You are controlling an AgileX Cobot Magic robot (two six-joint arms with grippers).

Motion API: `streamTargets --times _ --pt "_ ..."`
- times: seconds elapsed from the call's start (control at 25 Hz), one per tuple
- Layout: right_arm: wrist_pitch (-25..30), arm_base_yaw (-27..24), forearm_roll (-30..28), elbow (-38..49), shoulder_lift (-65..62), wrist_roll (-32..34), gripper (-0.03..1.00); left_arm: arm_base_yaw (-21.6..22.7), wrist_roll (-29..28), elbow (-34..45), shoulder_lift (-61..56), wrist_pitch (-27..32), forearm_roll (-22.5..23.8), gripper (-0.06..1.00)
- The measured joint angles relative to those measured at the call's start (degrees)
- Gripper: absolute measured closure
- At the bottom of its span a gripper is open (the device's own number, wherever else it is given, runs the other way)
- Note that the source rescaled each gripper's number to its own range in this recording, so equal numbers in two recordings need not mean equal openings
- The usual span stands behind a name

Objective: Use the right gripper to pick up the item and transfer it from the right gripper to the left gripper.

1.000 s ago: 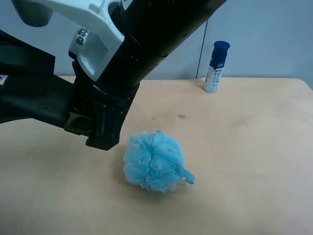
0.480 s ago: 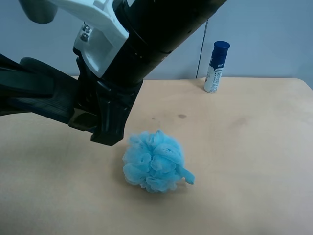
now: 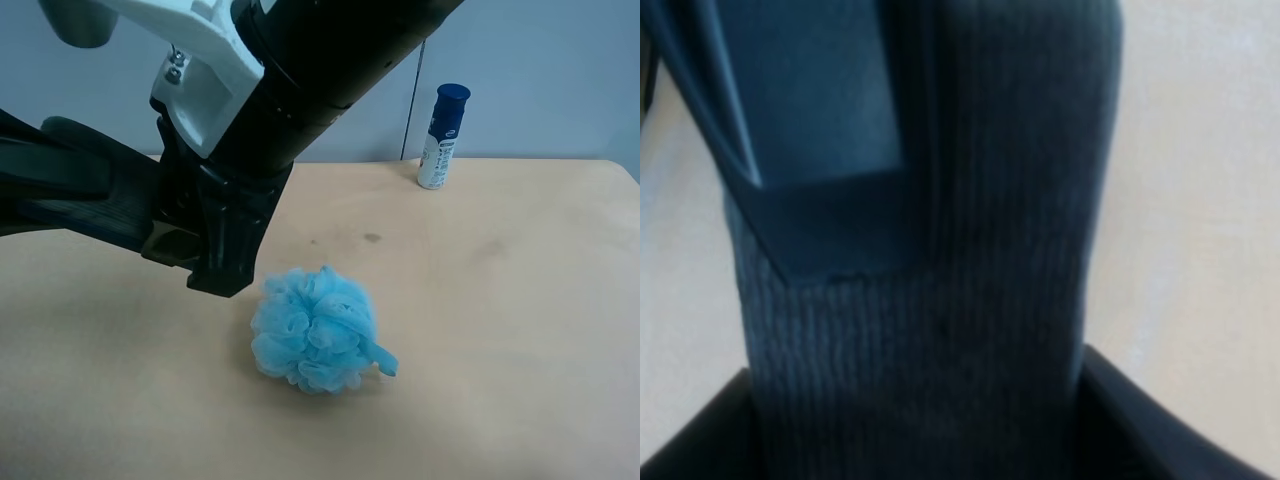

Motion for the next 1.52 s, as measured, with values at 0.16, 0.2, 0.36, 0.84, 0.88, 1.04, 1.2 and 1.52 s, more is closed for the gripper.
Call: streamTargets --times 0.16,0.2,0.36,0.84,0.88,1.04,1.2,1.52 --pt "0.0 0.0 0.0 0.0 0.0 0.0 0.97 0.0 0.0 0.0 0.0 0.0 0.0 0.89" --pt "0.0 0.0 0.0 0.0 0.0 0.0 0.97 0.0 0.0 0.0 0.0 0.0 0.0 0.89" --pt "0.0 0.0 0.0 0.0 0.0 0.0 0.89 0.0 0.07 0.0 0.0 -0.07 0.0 0.89" --pt "3.52 0.25 -0.15 0.0 -0.12 0.67 -0.03 -0.11 0.38 0.0 0.0 0.31 -3.13 0.94" --pt "4.18 0.25 -0.42 0.0 -0.54 0.98 -0.03 -0.11 0.38 0.0 0.0 0.31 -3.13 0.94" --pt "6.91 0.25 -1.37 0.0 -3.25 3.39 -0.03 -0.11 0.38 0.0 0.0 0.31 -3.13 0.94" --pt "13.13 0.25 -6.7 0.0 -5.58 9.06 -0.03 -0.11 0.38 0.0 0.0 0.31 -3.13 0.94" --pt "22.95 0.25 -16.1 0.07 -9.79 18.66 -0.03 -0.11 0.33 0.0 0.0 0.31 -3.13 0.94"
